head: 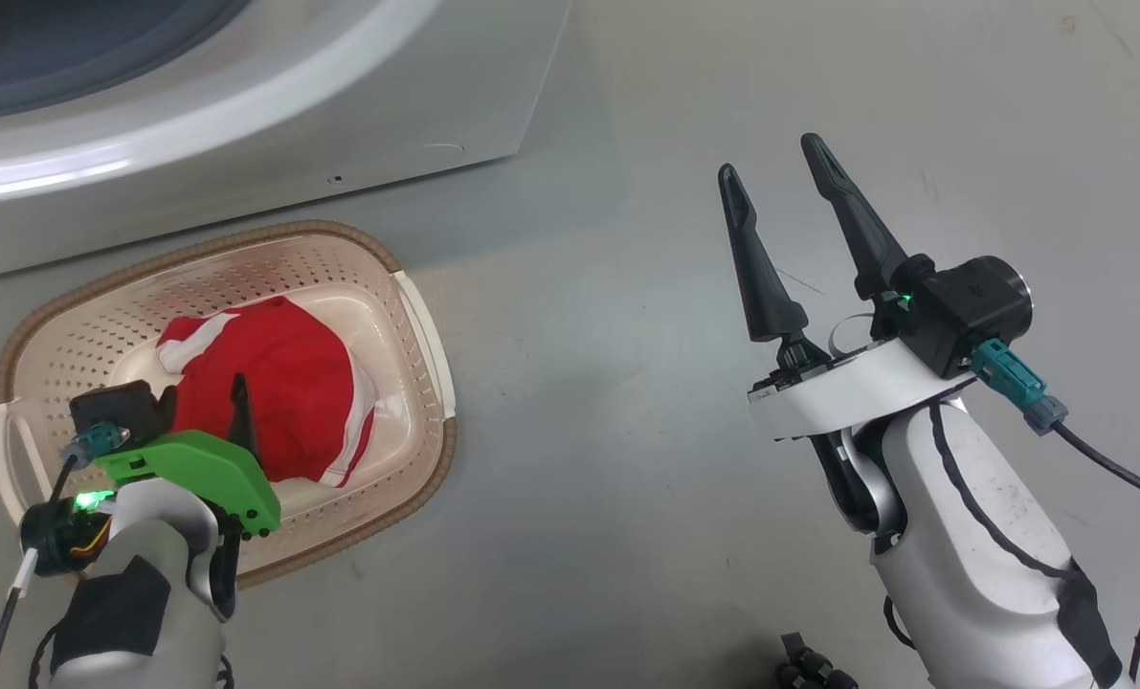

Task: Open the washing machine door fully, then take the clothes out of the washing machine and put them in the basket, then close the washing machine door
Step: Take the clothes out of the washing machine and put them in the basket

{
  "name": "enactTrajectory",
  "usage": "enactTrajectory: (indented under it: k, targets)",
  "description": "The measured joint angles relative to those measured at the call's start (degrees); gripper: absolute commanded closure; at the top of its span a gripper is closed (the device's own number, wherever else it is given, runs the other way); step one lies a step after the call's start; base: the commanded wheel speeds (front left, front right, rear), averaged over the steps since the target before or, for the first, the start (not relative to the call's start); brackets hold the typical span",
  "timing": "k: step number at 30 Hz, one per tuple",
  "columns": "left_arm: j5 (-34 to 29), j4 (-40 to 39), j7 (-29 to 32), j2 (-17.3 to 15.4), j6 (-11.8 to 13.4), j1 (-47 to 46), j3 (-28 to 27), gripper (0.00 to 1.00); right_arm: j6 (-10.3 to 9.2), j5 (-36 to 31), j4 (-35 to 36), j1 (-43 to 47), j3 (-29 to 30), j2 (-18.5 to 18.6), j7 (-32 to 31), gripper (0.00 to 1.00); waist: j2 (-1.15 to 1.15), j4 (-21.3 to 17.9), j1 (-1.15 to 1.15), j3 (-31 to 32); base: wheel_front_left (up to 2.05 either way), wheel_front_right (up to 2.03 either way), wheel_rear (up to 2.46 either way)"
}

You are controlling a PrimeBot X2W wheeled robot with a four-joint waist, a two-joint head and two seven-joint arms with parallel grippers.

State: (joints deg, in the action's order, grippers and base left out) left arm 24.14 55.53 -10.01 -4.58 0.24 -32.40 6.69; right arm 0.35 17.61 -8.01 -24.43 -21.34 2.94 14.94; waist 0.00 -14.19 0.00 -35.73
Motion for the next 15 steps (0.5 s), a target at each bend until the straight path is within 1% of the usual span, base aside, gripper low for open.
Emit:
enactTrajectory:
  k: [7,15]
  targets:
    - [-0.03,1.23,-3.13,0.05,-1.14,0.01,0.14,0.0,0.01,-0.03,-1.22,0.32,0.46,0.02,0.0,0.0,0.0,1.12,0.0,3.12,0.0,0.0,0.0]
    - [-0.03,-0.22,-4.25,0.46,-2.57,1.02,-0.01,0.0,0.01,-0.23,-2.49,2.48,1.35,0.1,0.0,0.0,0.0,3.0,0.0,7.49,0.0,0.0,0.0]
